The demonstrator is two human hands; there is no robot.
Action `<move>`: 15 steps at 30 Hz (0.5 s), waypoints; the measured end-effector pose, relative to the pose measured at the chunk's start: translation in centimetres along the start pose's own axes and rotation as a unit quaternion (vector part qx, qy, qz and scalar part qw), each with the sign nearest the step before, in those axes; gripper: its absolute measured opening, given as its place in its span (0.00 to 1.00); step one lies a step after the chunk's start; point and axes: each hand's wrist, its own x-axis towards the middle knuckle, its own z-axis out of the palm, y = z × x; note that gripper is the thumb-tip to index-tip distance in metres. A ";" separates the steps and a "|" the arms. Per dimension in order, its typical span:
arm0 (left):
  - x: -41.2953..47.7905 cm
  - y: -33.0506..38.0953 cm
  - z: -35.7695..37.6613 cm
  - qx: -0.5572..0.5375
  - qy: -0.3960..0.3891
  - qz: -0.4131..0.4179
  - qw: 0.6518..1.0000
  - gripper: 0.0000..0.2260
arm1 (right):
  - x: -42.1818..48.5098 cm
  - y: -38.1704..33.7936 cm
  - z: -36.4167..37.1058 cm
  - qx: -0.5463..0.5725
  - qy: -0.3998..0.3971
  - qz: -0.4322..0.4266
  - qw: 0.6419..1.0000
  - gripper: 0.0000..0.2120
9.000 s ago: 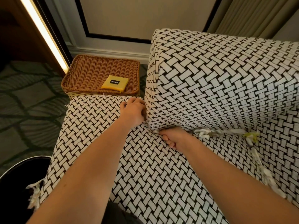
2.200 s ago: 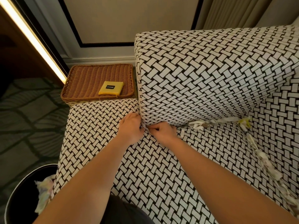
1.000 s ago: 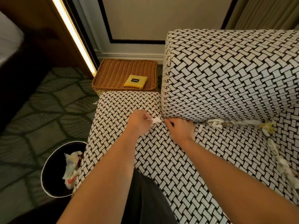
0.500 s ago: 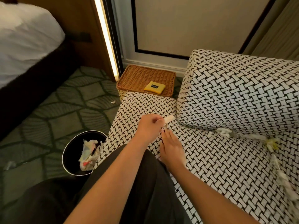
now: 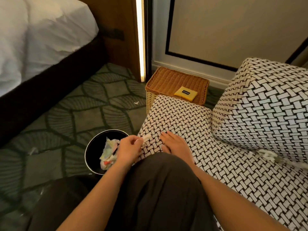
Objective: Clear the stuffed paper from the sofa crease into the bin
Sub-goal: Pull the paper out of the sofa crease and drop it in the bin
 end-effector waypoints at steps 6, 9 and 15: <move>4.1 -4.7 -2.4 0.025 0.043 -0.082 0.995 0.08 | 4.6 -0.7 -0.3 -0.029 0.011 -0.042 0.999 0.21; 6.4 -6.7 -3.3 0.038 0.083 -0.122 0.988 0.09 | 6.5 -0.9 -0.2 -0.025 0.022 -0.041 0.999 0.20; 8.6 -6.3 -3.4 0.028 0.087 -0.140 0.986 0.13 | 7.5 -0.6 0.2 -0.001 0.032 -0.044 0.999 0.20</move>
